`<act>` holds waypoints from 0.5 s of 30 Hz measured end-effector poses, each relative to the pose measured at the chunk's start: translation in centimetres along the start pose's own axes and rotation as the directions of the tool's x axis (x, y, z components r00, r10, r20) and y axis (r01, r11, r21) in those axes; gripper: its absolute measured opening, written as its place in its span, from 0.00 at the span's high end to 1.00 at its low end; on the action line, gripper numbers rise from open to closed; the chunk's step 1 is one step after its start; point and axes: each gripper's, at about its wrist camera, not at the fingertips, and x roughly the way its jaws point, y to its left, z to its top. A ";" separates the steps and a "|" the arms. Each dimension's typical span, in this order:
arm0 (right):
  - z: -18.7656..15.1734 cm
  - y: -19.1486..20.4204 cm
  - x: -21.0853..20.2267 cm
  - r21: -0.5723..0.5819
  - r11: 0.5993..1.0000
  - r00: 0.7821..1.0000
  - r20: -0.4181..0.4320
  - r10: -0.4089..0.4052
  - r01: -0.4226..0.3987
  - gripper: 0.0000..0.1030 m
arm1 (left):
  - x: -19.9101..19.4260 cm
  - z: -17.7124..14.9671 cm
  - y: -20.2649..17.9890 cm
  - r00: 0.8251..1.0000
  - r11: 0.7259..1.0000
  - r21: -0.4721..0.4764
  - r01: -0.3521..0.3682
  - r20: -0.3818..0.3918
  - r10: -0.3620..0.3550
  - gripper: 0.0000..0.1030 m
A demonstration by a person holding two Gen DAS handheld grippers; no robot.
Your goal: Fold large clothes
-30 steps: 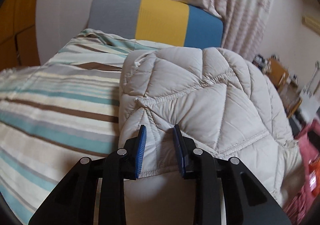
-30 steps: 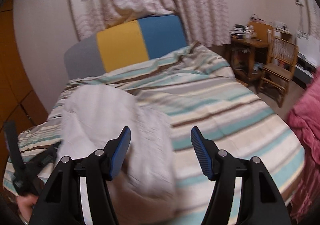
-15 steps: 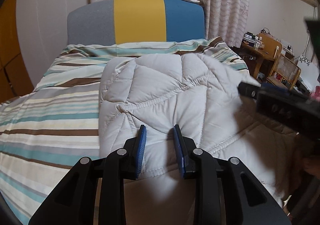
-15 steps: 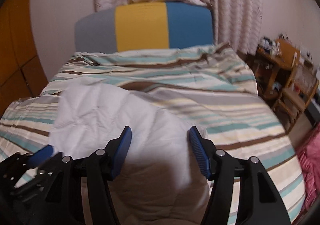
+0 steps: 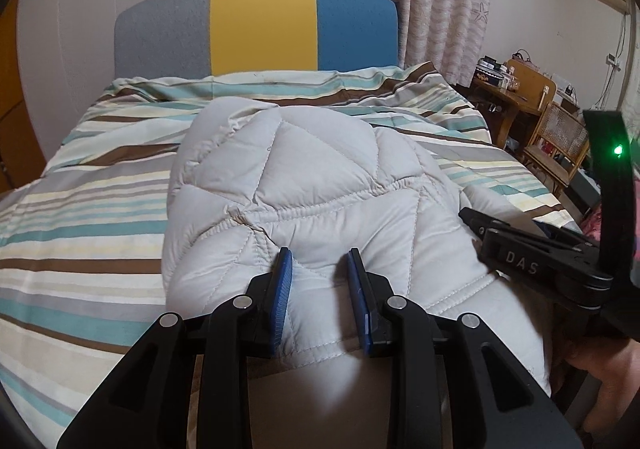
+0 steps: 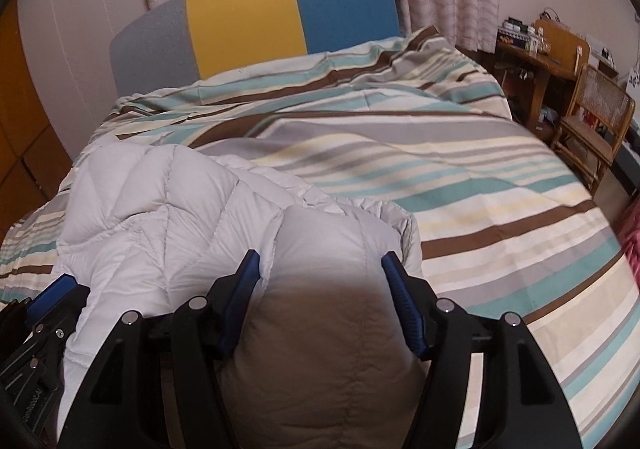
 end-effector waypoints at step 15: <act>-1.4 -1.2 2.1 0.063 0.998 1.000 0.003 0.009 -0.009 0.38 | 0.0 0.6 -0.1 1.000 0.999 -0.030 0.016 0.006 -0.016 0.64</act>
